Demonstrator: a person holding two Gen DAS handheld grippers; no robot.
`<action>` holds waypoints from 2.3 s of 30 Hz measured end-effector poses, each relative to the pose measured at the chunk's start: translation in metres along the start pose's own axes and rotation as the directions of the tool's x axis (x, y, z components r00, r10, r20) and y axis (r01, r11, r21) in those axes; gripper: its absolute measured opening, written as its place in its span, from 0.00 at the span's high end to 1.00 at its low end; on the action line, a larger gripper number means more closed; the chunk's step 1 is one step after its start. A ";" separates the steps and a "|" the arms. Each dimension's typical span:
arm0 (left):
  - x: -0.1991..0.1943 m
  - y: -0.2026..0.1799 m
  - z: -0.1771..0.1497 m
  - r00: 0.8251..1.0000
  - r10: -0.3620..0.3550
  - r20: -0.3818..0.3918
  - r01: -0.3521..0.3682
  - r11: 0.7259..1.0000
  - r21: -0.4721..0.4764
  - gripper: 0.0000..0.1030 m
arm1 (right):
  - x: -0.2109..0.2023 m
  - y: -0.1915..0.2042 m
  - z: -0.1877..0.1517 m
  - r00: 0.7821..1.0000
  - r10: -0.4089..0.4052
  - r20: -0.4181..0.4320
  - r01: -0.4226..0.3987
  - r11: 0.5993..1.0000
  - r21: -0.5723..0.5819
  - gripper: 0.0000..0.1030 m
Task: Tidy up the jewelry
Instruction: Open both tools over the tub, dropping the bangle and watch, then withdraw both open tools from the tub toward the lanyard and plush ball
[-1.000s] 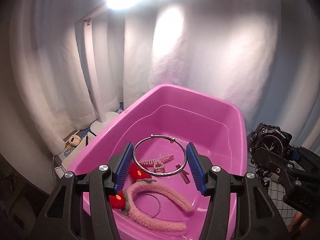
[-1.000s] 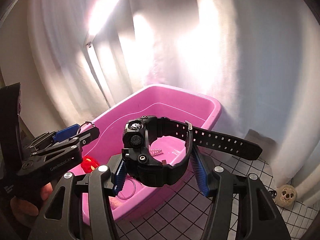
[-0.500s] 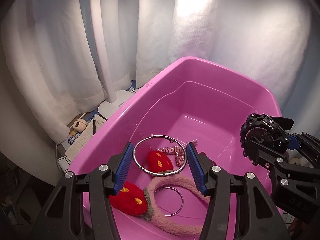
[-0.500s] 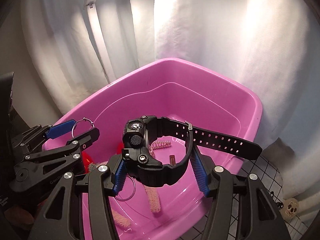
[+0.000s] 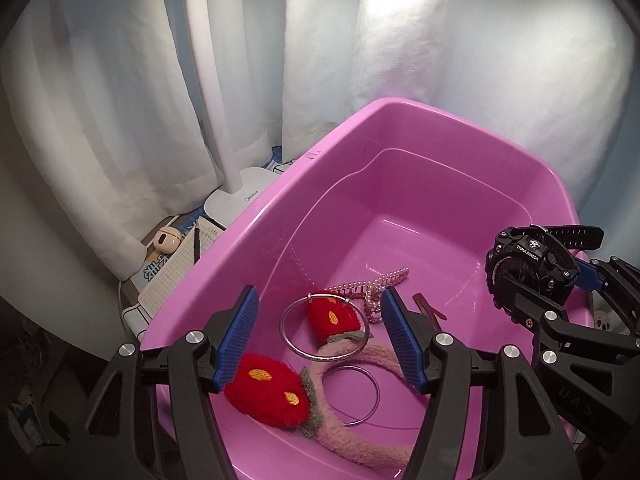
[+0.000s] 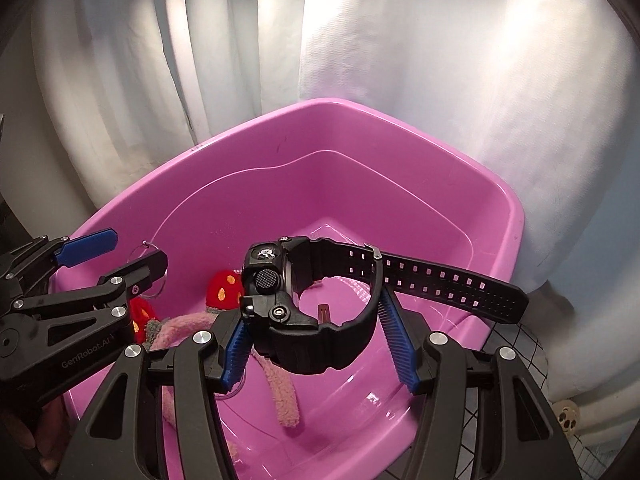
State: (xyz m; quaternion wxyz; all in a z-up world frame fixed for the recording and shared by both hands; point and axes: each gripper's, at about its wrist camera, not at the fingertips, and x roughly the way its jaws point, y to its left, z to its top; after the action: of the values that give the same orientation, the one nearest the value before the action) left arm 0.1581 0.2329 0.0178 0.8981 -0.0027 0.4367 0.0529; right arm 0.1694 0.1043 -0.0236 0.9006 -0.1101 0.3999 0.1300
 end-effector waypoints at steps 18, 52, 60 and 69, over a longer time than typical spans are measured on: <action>-0.008 0.009 -0.002 1.000 0.006 0.006 -0.005 1.000 -0.023 0.15 | -0.027 -0.016 -0.002 0.999 0.011 0.053 -0.016 0.997 0.082 0.37; -0.090 -0.147 -0.049 0.962 -0.261 0.076 0.250 0.959 0.130 0.11 | -0.171 -0.157 -0.184 0.977 -0.199 0.076 0.152 0.900 0.408 0.37; -0.077 -0.220 -0.076 0.950 -0.313 -0.003 0.307 0.929 0.209 0.11 | -0.178 -0.212 -0.236 0.969 -0.245 0.021 0.203 0.845 0.495 0.37; -0.033 -0.286 -0.103 0.939 -0.330 -0.096 0.344 0.905 0.250 0.11 | -0.144 -0.264 -0.262 0.973 -0.230 -0.016 0.201 0.814 0.545 0.37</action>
State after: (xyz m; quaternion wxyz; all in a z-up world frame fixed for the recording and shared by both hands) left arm 0.0850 -0.0598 -0.0318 0.8745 0.0398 0.4556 -0.1615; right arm -0.0202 -0.2445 -0.0632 0.9135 0.1085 0.3819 -0.0889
